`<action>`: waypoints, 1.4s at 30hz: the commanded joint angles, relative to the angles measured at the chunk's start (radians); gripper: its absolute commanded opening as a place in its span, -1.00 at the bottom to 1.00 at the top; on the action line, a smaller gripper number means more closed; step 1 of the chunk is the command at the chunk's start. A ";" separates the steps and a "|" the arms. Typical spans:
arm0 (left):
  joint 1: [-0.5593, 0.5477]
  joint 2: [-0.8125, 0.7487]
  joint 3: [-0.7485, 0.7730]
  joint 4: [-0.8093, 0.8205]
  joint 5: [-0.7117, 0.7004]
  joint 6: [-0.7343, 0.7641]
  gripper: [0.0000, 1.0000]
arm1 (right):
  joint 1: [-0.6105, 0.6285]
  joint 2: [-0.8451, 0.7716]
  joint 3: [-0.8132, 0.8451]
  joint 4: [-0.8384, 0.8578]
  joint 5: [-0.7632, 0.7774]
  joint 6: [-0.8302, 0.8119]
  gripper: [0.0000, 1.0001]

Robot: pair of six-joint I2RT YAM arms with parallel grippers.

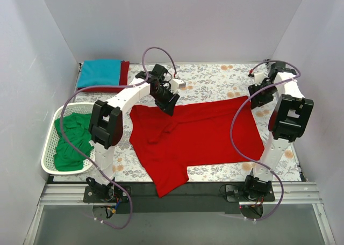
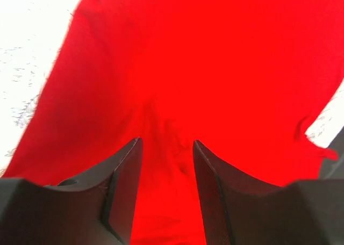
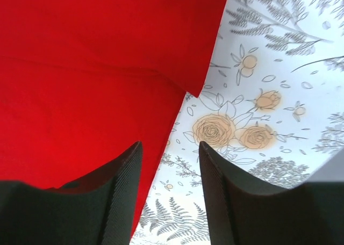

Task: Fold and stack the t-shirts
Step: Fold the tshirt

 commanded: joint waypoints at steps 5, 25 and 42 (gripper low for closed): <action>-0.011 0.057 0.001 -0.044 -0.073 0.052 -0.17 | -0.032 0.097 0.112 -0.034 -0.068 0.074 0.09; -0.025 0.090 0.003 -0.044 -0.065 0.047 -0.15 | -0.032 0.243 0.223 -0.041 -0.143 0.057 -0.16; -0.089 0.086 0.015 -0.048 -0.042 0.018 -0.18 | -0.032 0.218 0.229 -0.045 -0.141 0.056 -0.93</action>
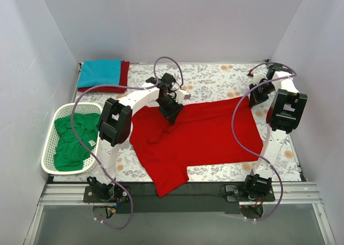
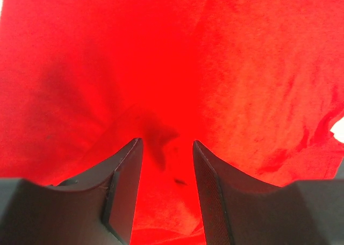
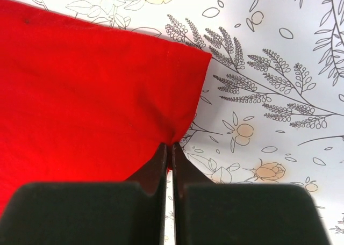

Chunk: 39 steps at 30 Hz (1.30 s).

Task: Fold and stack the t-shirts
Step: Fold the tshirt

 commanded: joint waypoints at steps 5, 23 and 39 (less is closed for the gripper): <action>-0.027 -0.020 -0.005 0.010 0.009 -0.012 -0.19 | -0.005 -0.035 0.031 -0.013 -0.025 0.002 -0.97; -0.039 -0.014 -0.062 0.033 -0.057 -0.012 -0.63 | -0.005 -0.041 0.046 -0.030 -0.034 0.000 -0.97; -0.031 -0.100 -0.026 -0.055 -0.050 0.026 -1.00 | -0.005 -0.074 0.044 -0.059 -0.031 -0.012 -0.97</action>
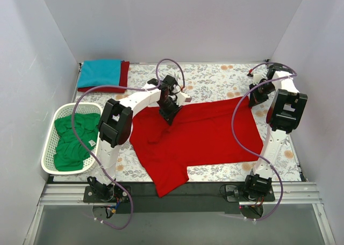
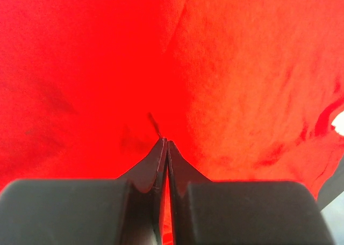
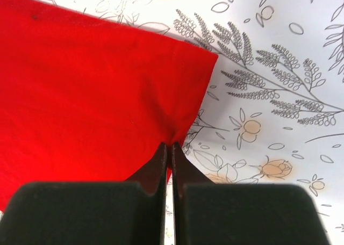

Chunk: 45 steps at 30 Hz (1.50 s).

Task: Fold and stack the t-shirts
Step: Fold the tshirt

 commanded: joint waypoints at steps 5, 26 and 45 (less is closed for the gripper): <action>0.023 -0.129 -0.054 -0.043 -0.022 0.048 -1.00 | -0.017 -0.089 0.038 -0.054 0.000 -0.026 -0.97; -0.012 -0.050 -0.077 0.063 0.007 -0.028 -0.44 | -0.019 -0.060 0.041 -0.062 -0.014 -0.007 -0.97; -0.003 -0.051 -0.072 0.031 0.012 -0.002 -1.00 | -0.019 -0.075 0.038 -0.068 -0.003 -0.009 -0.97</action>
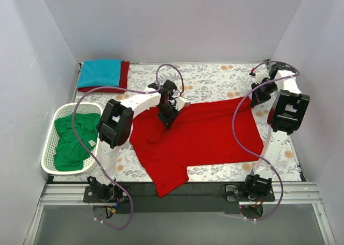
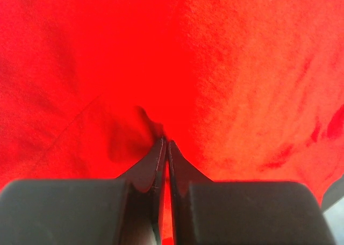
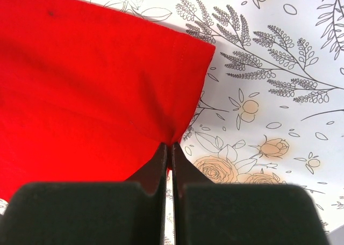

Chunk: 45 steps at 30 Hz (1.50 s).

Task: Fold and stack the t-shirts
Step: Fold the tshirt

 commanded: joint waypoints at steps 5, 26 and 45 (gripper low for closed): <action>0.039 -0.068 0.076 -0.088 0.032 0.035 -1.00 | -0.005 -0.060 0.032 -0.042 0.000 -0.011 -0.97; 0.067 -0.173 -0.034 -0.146 0.021 0.088 -1.00 | -0.005 -0.074 -0.043 -0.087 0.035 -0.043 -0.97; 0.289 -0.203 0.081 -0.148 0.173 -0.049 -0.35 | 0.038 -0.126 0.084 -0.125 -0.034 -0.172 -0.10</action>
